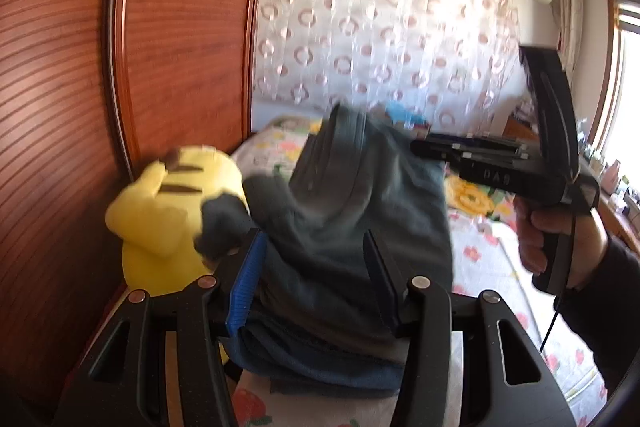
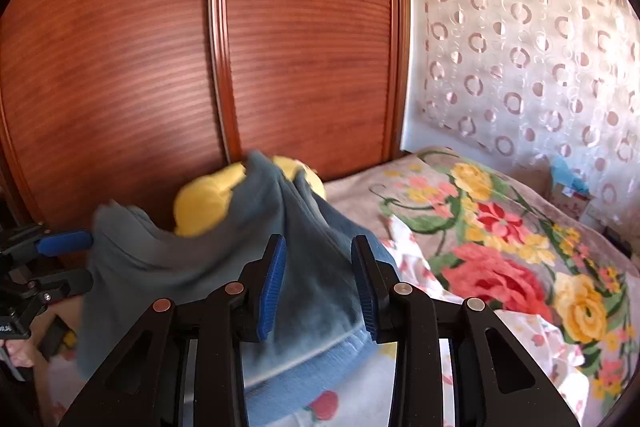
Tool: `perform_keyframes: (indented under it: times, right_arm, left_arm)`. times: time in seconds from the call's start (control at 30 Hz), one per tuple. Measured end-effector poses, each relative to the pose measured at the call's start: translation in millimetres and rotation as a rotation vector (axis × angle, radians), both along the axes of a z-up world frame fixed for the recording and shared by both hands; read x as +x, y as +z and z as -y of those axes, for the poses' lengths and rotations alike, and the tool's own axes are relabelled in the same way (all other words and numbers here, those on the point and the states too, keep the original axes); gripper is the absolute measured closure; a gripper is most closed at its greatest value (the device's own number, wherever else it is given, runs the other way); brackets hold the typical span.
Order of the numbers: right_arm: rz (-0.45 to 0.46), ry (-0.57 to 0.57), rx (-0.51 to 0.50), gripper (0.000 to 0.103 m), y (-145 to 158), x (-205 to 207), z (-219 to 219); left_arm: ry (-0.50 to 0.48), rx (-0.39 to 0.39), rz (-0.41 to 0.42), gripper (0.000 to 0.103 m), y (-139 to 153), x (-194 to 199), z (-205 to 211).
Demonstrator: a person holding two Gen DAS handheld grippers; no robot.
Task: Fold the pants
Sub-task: 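Lower the shorts onto the folded jeans pile and open both tools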
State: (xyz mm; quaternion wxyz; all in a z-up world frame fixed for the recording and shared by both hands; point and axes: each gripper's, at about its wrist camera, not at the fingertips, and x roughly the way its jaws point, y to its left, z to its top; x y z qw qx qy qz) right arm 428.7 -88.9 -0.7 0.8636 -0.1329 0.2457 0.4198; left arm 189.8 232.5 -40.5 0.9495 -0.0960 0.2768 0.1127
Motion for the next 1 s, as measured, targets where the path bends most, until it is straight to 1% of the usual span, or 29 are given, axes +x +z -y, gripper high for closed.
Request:
perform_keyframes:
  times: [0.17, 0.27, 0.33, 0.4, 0.43, 0.63, 0.9, 0.97, 1.0]
  right_arm:
    - [-0.015, -0.063, -0.032, 0.068, -4, 21, -8]
    - [-0.051, -0.078, -0.013, 0.068, -5, 27, -13]
    - [-0.049, -0.084, 0.001, 0.068, -2, 24, -17]
    - [-0.046, -0.091, 0.016, 0.068, 2, 15, -16]
    - [-0.044, -0.097, 0.024, 0.068, -2, 8, -15]
    - [-0.050, -0.103, 0.076, 0.068, -3, -30, 3]
    - [-0.065, -0.122, 0.086, 0.068, 4, -71, 19]
    - [-0.060, -0.130, 0.093, 0.068, 7, -81, 24]
    - [-0.057, -0.132, 0.094, 0.068, 8, -86, 26]
  left_arm:
    - [0.014, -0.002, -0.064, 0.051, -20, 2, -3]
    - [0.016, -0.006, -0.067, 0.051, -22, 0, -3]
    - [0.017, -0.003, -0.066, 0.051, -21, -2, -2]
    - [0.018, 0.005, -0.067, 0.051, -18, -3, -1]
    - [0.018, 0.006, -0.067, 0.051, -18, -2, 0]
    - [0.011, 0.032, -0.056, 0.051, -8, -9, 3]
    - [0.006, 0.067, -0.036, 0.050, 5, -26, 13]
    - [-0.006, 0.070, -0.030, 0.047, 8, -30, 15]
    - [-0.011, 0.074, -0.027, 0.040, 10, -33, 17]
